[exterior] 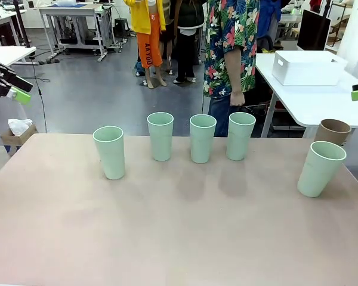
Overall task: Stack the cups and store them in the basket.
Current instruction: Pick up two Reusable plastic cups , one in each hand.
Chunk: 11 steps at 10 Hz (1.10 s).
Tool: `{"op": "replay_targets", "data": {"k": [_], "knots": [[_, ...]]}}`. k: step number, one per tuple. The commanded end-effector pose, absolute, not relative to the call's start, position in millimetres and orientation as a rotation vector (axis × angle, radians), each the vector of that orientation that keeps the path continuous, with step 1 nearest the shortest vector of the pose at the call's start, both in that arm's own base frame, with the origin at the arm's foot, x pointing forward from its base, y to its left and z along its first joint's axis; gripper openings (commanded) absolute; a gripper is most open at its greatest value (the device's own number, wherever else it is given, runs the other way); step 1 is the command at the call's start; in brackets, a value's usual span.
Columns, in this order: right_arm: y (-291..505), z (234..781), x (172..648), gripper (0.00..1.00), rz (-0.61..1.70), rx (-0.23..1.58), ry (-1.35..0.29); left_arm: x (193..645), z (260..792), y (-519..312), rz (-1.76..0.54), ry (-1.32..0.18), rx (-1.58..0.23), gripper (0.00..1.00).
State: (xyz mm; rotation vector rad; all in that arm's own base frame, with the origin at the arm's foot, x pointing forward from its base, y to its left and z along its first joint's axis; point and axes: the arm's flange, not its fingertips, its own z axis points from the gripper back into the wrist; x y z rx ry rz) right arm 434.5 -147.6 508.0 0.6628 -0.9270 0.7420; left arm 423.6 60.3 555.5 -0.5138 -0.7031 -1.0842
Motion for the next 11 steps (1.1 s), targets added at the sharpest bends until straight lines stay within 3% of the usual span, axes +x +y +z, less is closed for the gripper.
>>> {"op": "replay_targets", "data": {"k": [1, 11], "knots": [[-142.8, 502.8, 432.2, 1.00, 0.708, 0.663, -0.935, 427.3, 549.5, 53.6, -1.094, -0.711, -0.523, 1.00], [-149.7, 504.4, 431.3, 1.00, 0.714, 0.643, -0.916, 424.2, 553.7, 55.4, -1.081, -0.705, -0.511, 1.00]]}}
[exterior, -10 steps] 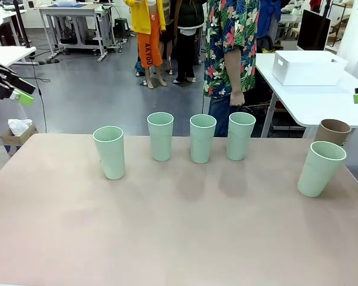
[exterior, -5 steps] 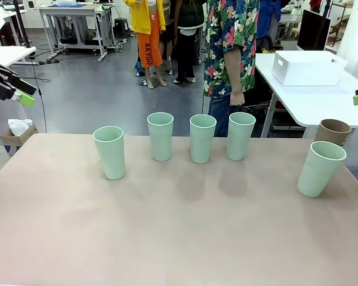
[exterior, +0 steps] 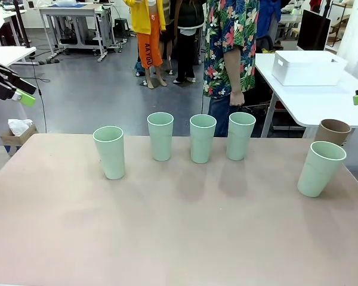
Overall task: Stack the cups and store them in the basket.
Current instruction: Pick up two Reusable plastic cups , one in each hand.
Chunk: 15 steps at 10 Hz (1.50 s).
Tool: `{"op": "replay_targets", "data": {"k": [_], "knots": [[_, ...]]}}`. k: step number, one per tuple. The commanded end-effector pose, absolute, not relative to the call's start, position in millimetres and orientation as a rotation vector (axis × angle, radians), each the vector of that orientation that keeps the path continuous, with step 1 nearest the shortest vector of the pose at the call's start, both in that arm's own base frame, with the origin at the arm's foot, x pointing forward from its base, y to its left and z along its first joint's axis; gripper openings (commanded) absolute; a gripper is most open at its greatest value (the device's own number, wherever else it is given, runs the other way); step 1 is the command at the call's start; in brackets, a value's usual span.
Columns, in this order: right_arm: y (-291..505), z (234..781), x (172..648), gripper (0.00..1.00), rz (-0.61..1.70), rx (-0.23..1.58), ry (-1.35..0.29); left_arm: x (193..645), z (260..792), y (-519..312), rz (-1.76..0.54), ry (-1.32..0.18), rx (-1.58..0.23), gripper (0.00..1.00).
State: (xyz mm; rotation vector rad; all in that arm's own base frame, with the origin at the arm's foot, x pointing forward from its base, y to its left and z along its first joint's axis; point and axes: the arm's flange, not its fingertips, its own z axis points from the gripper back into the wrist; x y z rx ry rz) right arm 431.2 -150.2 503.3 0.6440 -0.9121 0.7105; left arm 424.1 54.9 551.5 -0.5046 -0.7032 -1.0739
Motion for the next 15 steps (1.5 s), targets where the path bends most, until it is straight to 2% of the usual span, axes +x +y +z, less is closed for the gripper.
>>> {"op": "replay_targets", "data": {"k": [1, 15], "knots": [[-149.7, 504.4, 431.3, 1.00, 0.714, 0.643, -0.916, 424.2, 553.7, 55.4, -1.081, -0.705, -0.511, 1.00], [-149.7, 504.4, 431.3, 1.00, 0.714, 0.643, -0.916, 424.2, 553.7, 55.4, -1.081, -0.705, -0.511, 1.00]]}}
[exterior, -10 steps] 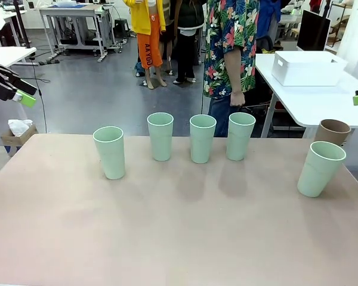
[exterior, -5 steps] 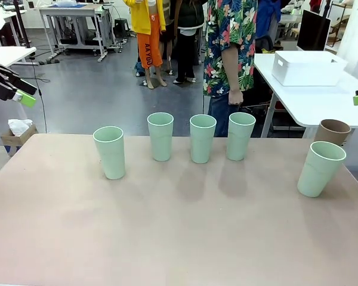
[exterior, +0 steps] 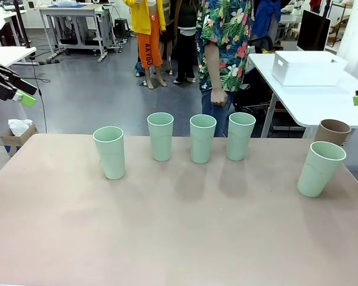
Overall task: Stack the cups and store them in the basket.
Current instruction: Pick up two Reusable plastic cups , one in each hand.
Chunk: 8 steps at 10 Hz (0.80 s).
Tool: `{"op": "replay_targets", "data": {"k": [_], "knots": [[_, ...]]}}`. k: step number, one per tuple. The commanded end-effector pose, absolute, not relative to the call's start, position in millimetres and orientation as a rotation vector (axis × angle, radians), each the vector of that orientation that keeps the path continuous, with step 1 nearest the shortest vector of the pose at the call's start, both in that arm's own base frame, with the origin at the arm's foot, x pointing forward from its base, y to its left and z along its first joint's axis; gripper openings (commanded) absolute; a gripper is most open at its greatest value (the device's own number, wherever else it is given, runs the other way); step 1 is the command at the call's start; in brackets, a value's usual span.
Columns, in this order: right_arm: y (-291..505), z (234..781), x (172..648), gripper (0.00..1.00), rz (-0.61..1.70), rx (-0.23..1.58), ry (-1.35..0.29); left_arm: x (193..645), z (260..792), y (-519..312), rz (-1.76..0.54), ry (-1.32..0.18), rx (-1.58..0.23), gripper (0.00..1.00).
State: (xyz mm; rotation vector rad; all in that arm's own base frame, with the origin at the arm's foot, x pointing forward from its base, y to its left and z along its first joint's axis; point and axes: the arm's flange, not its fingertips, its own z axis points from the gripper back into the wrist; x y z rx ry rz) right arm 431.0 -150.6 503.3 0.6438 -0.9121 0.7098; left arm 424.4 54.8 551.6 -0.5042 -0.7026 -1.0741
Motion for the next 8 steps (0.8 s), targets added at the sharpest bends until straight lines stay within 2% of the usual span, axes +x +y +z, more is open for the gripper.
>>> {"op": "replay_targets", "data": {"k": [1, 8], "knots": [[-149.7, 504.4, 431.3, 1.00, 0.714, 0.643, -0.916, 424.2, 553.7, 55.4, -1.081, -0.705, -0.511, 1.00], [-149.7, 504.4, 431.3, 1.00, 0.714, 0.643, -0.916, 424.2, 553.7, 55.4, -1.081, -0.705, -0.511, 1.00]]}}
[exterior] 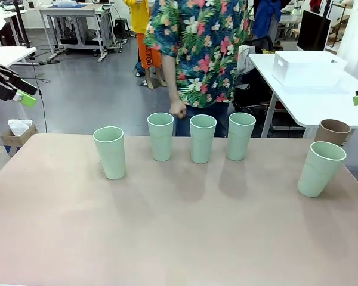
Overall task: Stack the cups and store them in the basket.
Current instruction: Pick up two Reusable plastic cups , one in each hand.
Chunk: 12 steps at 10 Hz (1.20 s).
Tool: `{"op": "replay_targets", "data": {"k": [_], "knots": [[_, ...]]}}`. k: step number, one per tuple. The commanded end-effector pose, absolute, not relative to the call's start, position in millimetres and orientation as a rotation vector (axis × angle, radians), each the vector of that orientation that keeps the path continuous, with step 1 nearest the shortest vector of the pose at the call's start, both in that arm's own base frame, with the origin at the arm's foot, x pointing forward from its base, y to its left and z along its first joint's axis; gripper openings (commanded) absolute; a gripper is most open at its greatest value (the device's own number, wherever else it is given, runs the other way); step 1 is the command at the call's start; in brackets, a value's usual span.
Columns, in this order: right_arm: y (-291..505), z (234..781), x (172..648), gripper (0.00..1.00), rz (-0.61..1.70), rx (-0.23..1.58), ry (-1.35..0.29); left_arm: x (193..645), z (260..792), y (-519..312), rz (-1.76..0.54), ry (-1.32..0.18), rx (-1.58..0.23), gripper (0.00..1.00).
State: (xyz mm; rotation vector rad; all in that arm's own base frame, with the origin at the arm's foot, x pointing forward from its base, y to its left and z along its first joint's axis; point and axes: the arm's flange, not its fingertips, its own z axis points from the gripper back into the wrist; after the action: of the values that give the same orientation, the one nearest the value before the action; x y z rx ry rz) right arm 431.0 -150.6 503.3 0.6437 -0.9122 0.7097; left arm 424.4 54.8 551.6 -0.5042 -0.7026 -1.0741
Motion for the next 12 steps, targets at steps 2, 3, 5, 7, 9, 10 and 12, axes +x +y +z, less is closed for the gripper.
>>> {"op": "replay_targets", "data": {"k": [2, 3, 5, 7, 9, 10, 12], "knots": [[-149.7, 504.4, 431.3, 1.00, 0.714, 0.643, -0.916, 424.2, 553.7, 55.4, -1.081, -0.705, -0.511, 1.00], [-149.7, 504.4, 431.3, 1.00, 0.714, 0.643, -0.916, 424.2, 553.7, 55.4, -1.081, -0.705, -0.511, 1.00], [-149.7, 504.4, 431.3, 1.00, 0.714, 0.643, -0.916, 424.2, 553.7, 55.4, -1.081, -0.705, -0.511, 1.00], [-149.7, 504.4, 431.3, 1.00, 0.714, 0.643, -0.916, 424.2, 553.7, 55.4, -1.081, -0.705, -0.511, 1.00], [-149.7, 504.4, 431.3, 1.00, 0.714, 0.643, -0.916, 424.2, 553.7, 55.4, -1.081, -0.705, -0.511, 1.00], [-149.7, 504.4, 431.3, 1.00, 0.714, 0.643, -0.916, 424.2, 553.7, 55.4, -1.081, -0.705, -0.511, 1.00], [-149.7, 504.4, 431.3, 1.00, 0.714, 0.643, -0.916, 424.2, 553.7, 55.4, -1.081, -0.705, -0.511, 1.00]]}}
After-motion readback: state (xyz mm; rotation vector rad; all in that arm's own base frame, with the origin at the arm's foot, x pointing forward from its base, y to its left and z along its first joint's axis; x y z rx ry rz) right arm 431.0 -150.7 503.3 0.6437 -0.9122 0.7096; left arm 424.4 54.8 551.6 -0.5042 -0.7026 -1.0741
